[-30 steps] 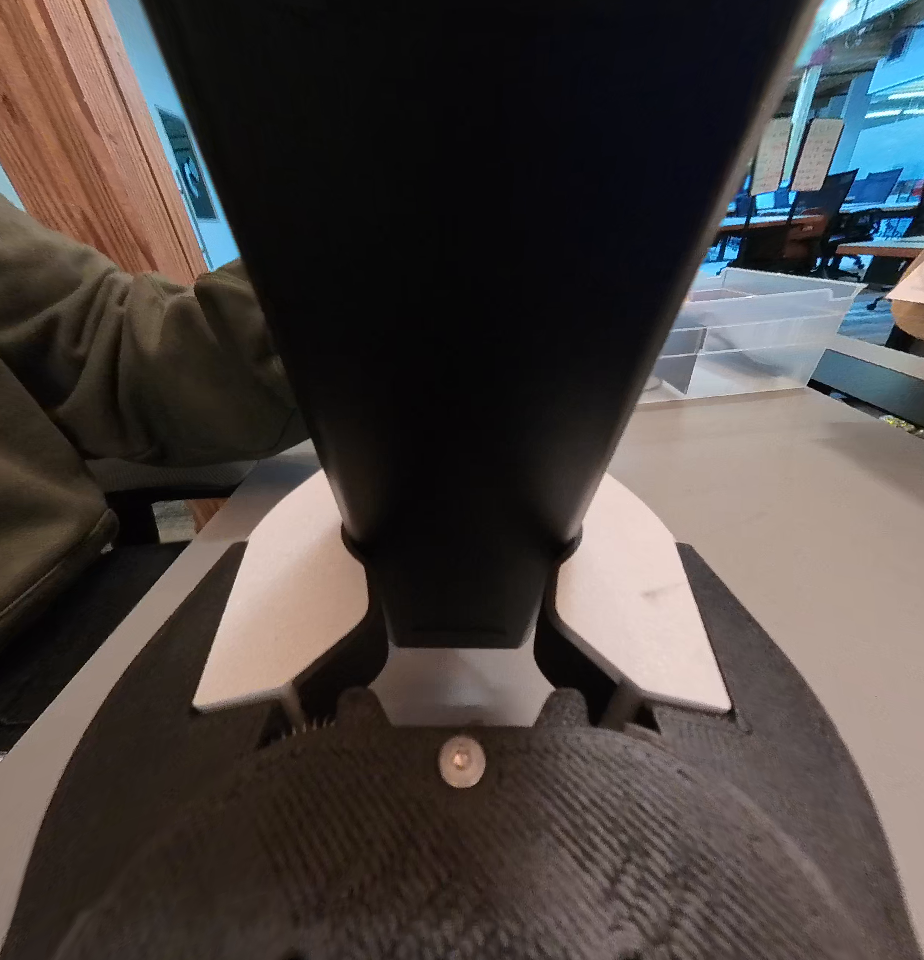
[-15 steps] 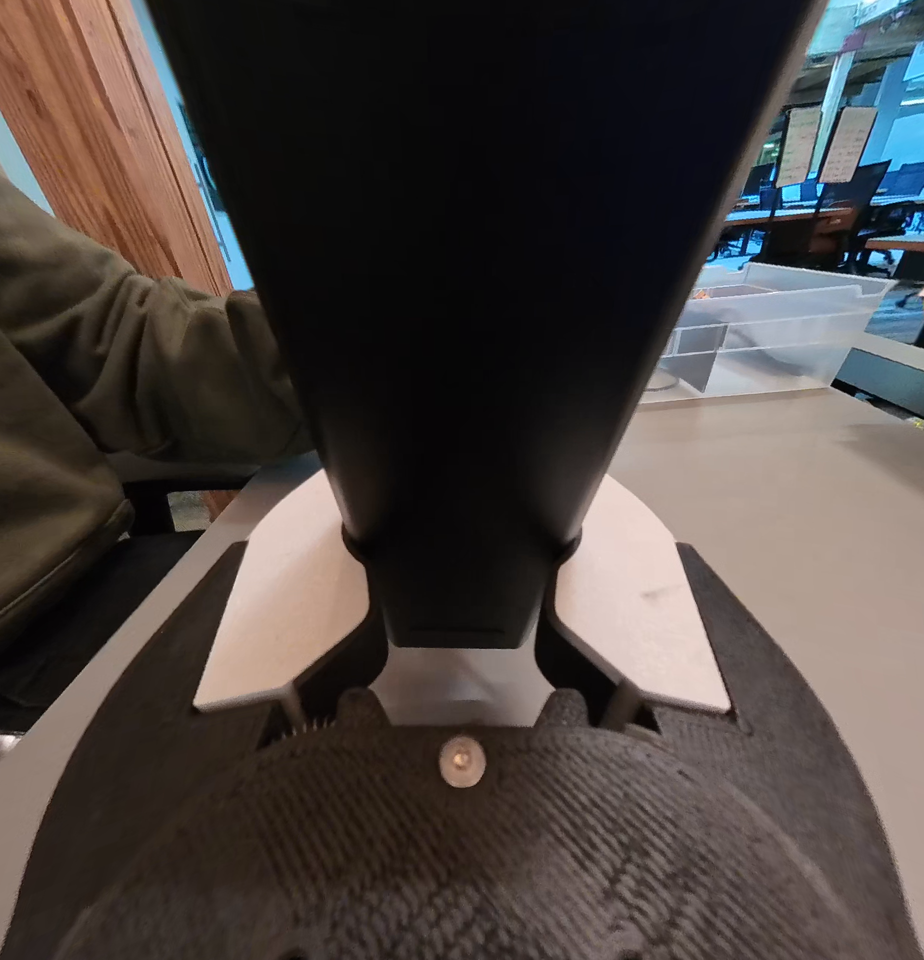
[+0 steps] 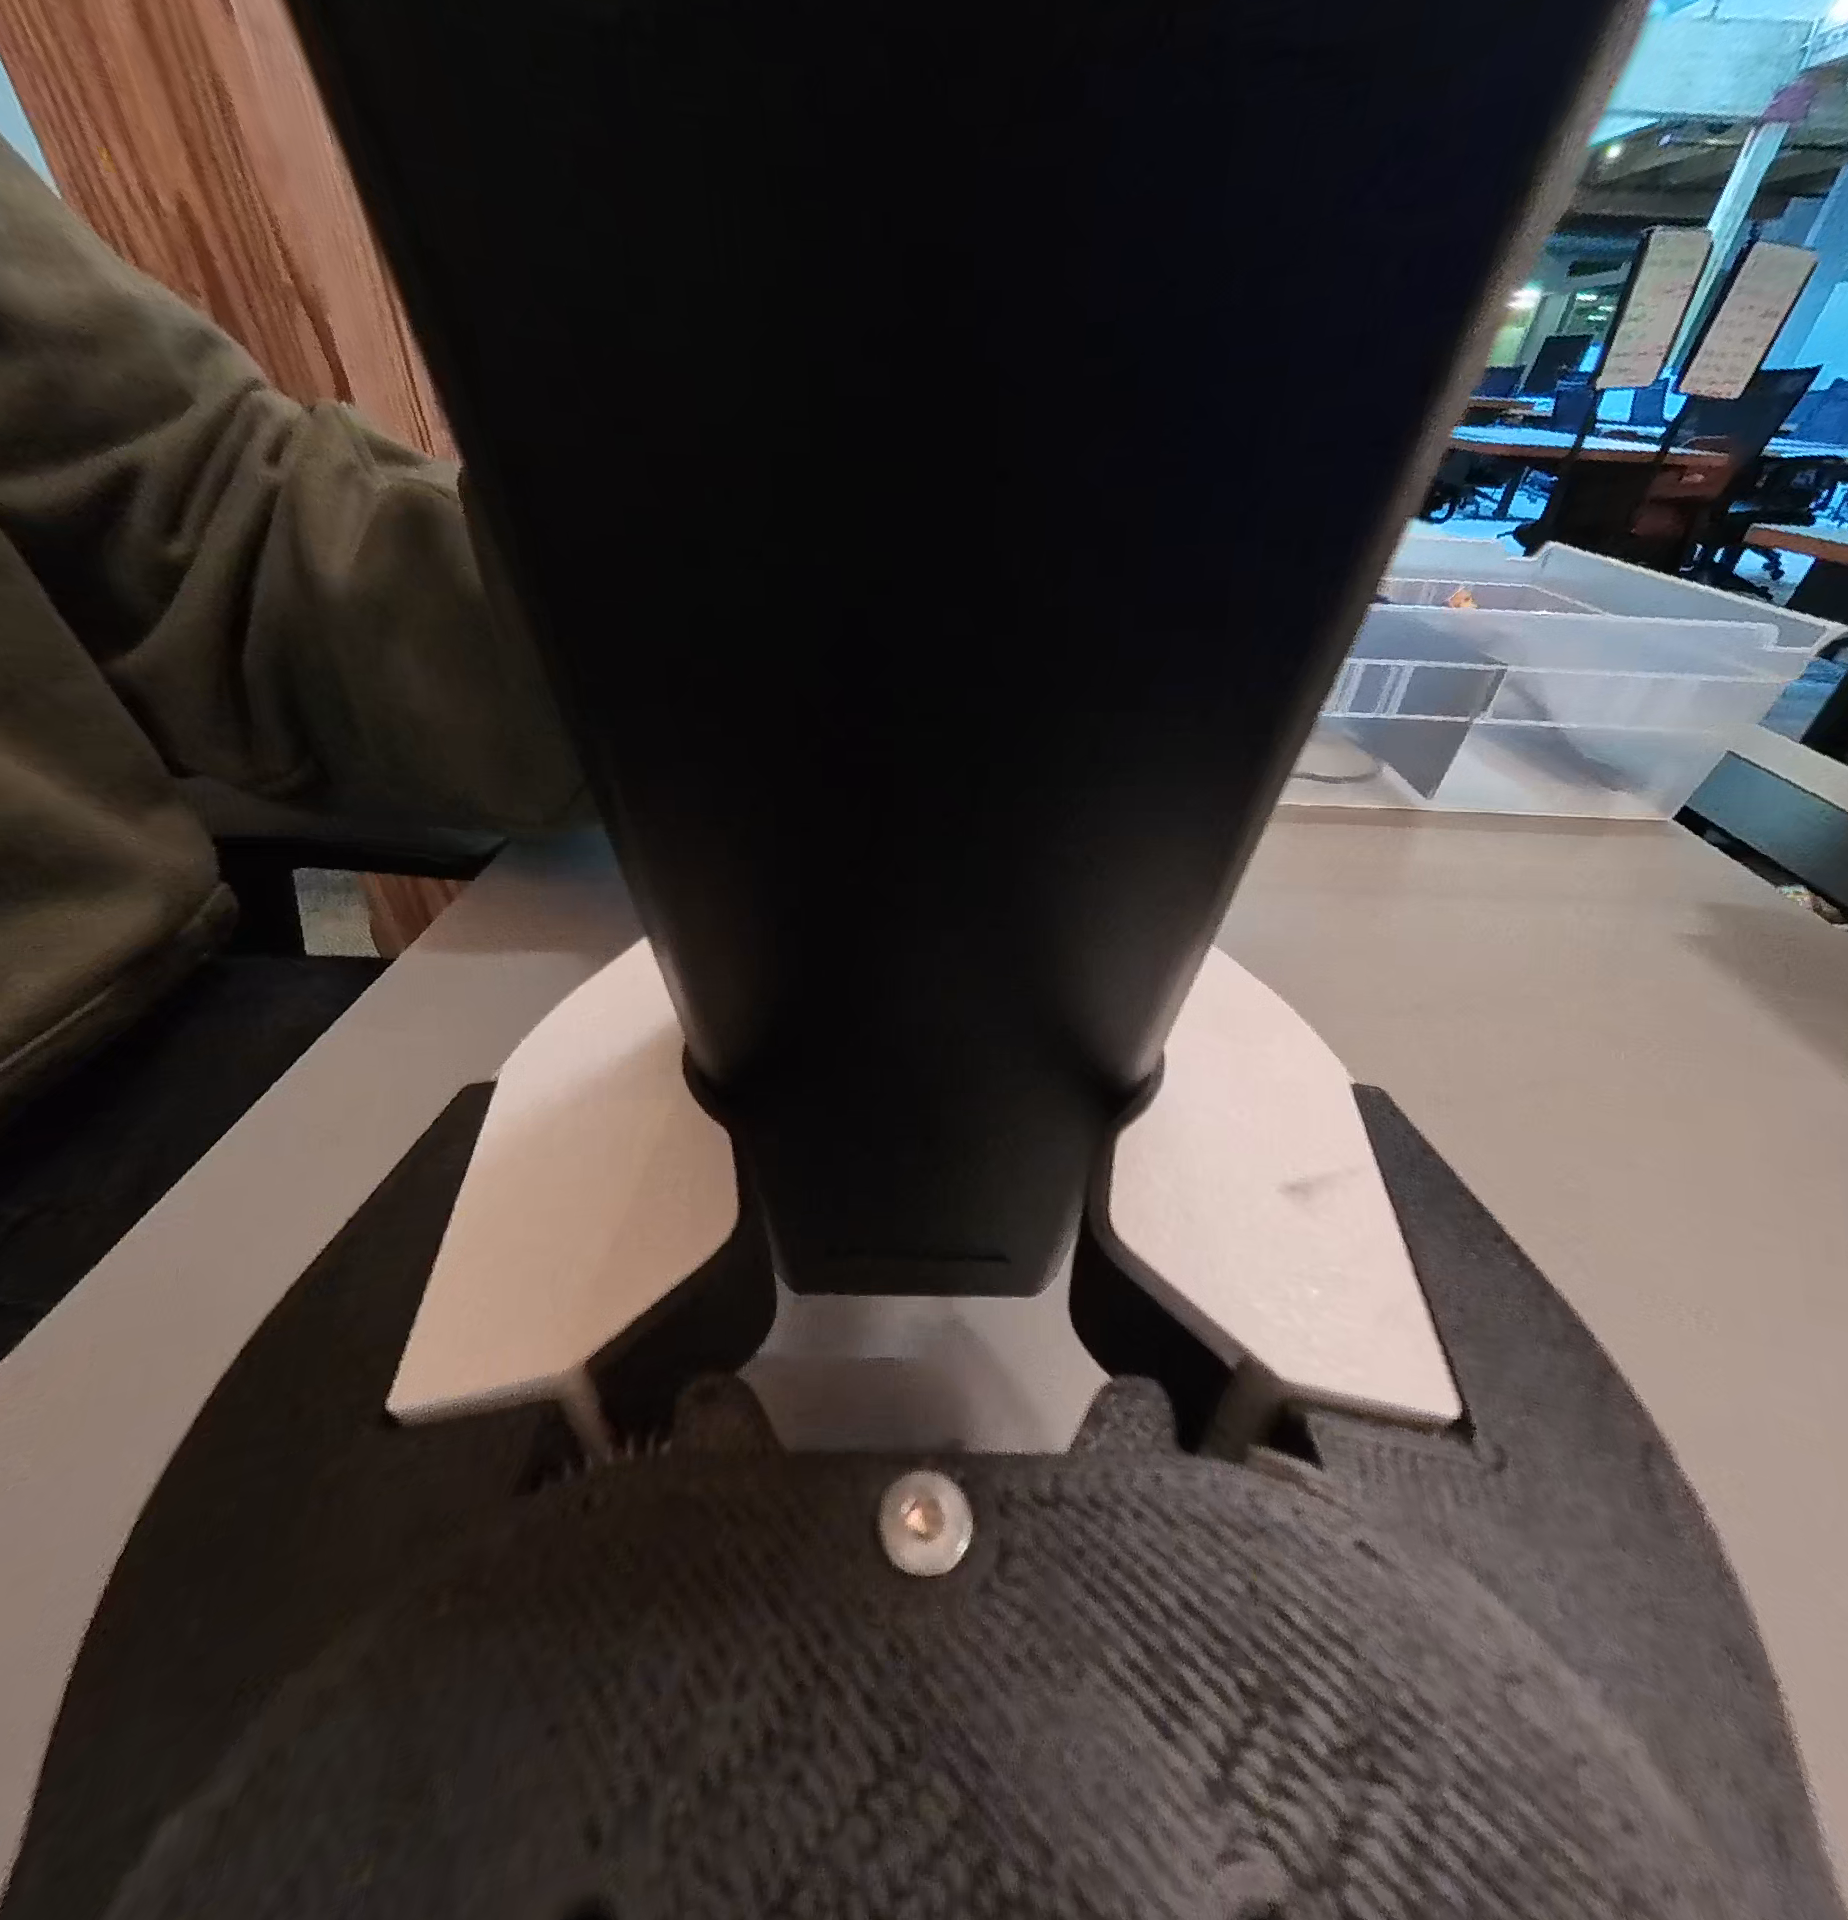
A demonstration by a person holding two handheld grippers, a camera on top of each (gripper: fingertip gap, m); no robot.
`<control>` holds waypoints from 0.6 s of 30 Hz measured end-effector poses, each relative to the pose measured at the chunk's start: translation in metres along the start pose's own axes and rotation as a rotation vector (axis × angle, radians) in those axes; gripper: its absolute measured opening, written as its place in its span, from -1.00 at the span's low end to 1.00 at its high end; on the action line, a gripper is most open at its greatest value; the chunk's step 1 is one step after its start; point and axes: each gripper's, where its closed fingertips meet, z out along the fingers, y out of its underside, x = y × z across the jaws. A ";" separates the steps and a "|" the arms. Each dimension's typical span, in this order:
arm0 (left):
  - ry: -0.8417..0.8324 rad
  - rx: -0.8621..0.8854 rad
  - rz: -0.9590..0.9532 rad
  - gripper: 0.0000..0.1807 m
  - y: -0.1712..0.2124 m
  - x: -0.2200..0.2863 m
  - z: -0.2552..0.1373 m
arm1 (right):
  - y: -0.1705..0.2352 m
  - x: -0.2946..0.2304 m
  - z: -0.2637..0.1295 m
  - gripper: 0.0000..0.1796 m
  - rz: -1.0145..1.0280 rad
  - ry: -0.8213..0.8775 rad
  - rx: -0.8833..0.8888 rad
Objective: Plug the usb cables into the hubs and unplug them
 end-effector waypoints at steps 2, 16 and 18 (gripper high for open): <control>-0.019 -0.003 0.025 -0.87 0.000 0.000 0.001 | 0.000 0.000 0.000 -0.21 -0.005 0.002 -0.002; -0.156 -0.061 0.137 -0.86 0.008 -0.008 0.003 | -0.001 0.006 -0.002 -0.21 0.057 -0.001 0.012; -0.159 -0.028 0.115 -0.86 0.005 -0.008 0.005 | -0.004 0.006 -0.004 -0.21 0.059 -0.002 0.033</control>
